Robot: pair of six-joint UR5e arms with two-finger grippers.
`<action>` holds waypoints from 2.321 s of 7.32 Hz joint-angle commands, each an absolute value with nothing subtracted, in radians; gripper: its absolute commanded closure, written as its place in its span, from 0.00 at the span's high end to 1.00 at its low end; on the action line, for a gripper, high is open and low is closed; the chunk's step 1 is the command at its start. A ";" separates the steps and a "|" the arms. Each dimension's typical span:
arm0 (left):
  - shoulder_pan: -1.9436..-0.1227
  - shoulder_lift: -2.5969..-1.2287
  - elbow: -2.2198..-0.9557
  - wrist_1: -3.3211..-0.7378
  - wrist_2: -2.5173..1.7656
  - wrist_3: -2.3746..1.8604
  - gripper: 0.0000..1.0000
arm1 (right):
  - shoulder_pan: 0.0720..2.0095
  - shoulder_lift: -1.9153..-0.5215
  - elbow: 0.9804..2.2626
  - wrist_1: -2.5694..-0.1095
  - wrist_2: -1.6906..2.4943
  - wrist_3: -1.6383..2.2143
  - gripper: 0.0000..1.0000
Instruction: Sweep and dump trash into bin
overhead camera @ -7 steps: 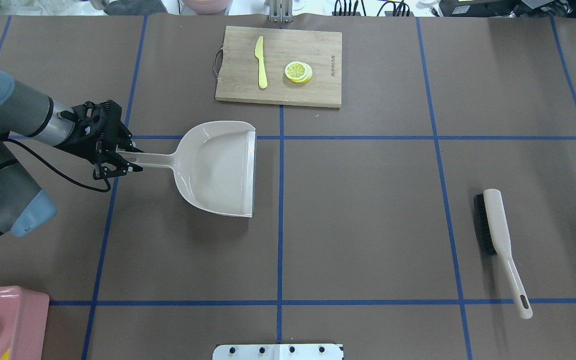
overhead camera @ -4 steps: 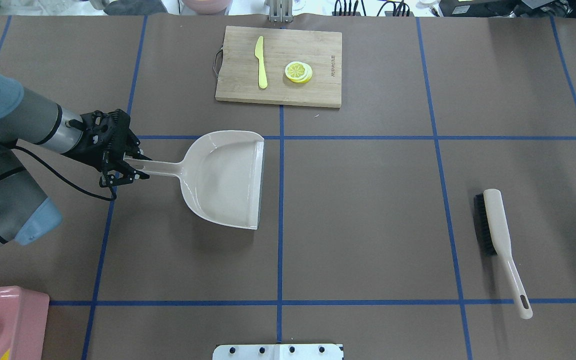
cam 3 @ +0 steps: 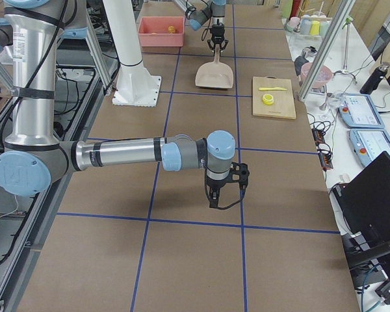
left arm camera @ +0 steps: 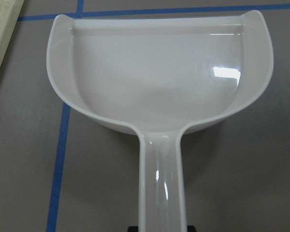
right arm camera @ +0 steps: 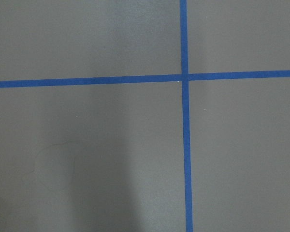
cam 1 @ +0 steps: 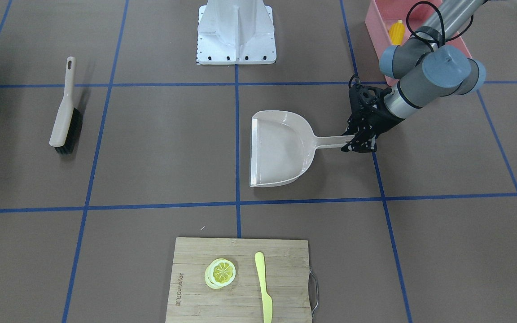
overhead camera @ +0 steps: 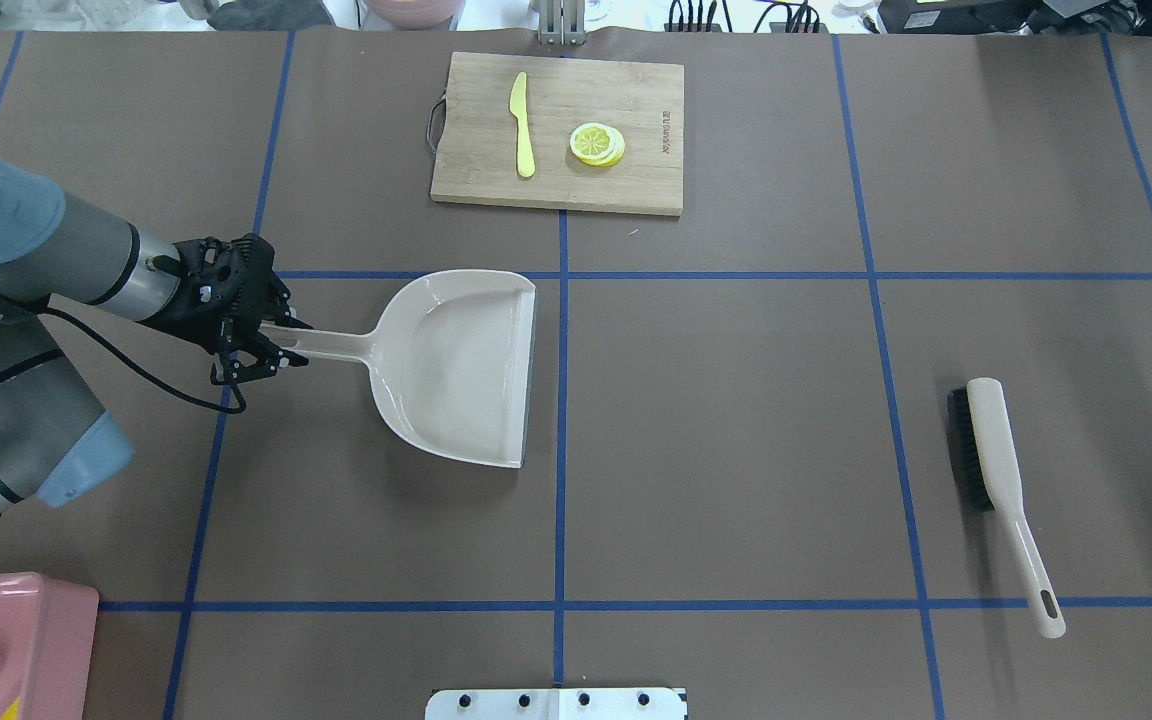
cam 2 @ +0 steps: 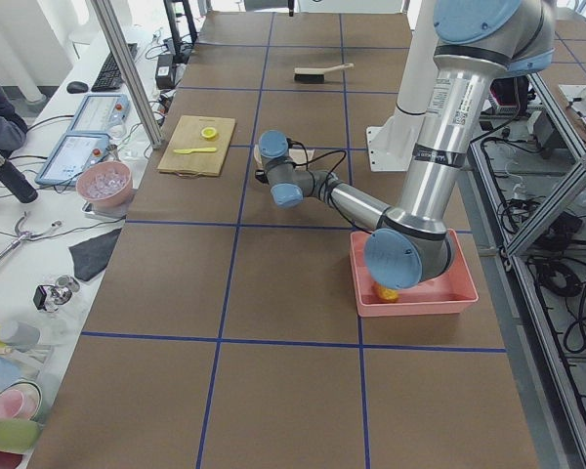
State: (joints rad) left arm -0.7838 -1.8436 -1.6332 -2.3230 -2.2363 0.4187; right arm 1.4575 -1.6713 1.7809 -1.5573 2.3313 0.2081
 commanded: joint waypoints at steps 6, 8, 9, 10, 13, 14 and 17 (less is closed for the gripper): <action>-0.784 -1.838 -1.650 -2.326 -2.247 0.410 0.99 | 1.456 -1.672 1.781 -1.557 2.263 0.218 1.00; -0.787 -1.818 -1.696 -2.324 -2.240 0.413 0.99 | 1.456 -1.675 1.779 -1.554 2.264 0.218 1.00; -0.796 -1.778 -1.754 -2.313 -2.237 0.417 0.99 | 1.456 -1.674 1.775 -1.555 2.263 0.218 1.00; -0.810 -1.744 -1.805 -2.275 -2.234 0.419 0.99 | 1.456 -1.675 1.769 -1.551 2.260 0.219 1.00; -1.033 -1.741 -1.858 -1.977 -2.229 0.410 0.99 | 1.462 -1.677 1.769 -1.549 2.260 0.221 1.00; -1.096 -1.733 -1.858 -1.863 -2.229 0.411 0.99 | 1.473 -1.690 1.775 -1.549 2.260 0.221 1.00; -1.273 -1.573 -1.844 -1.715 -2.230 0.408 0.99 | 1.486 -1.689 1.767 -1.549 2.252 0.221 1.00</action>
State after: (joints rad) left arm -1.1912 -1.6596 -1.8485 -1.7494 -2.2291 0.4097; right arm 1.4830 -1.6883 1.7687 -1.5493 2.2562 0.2213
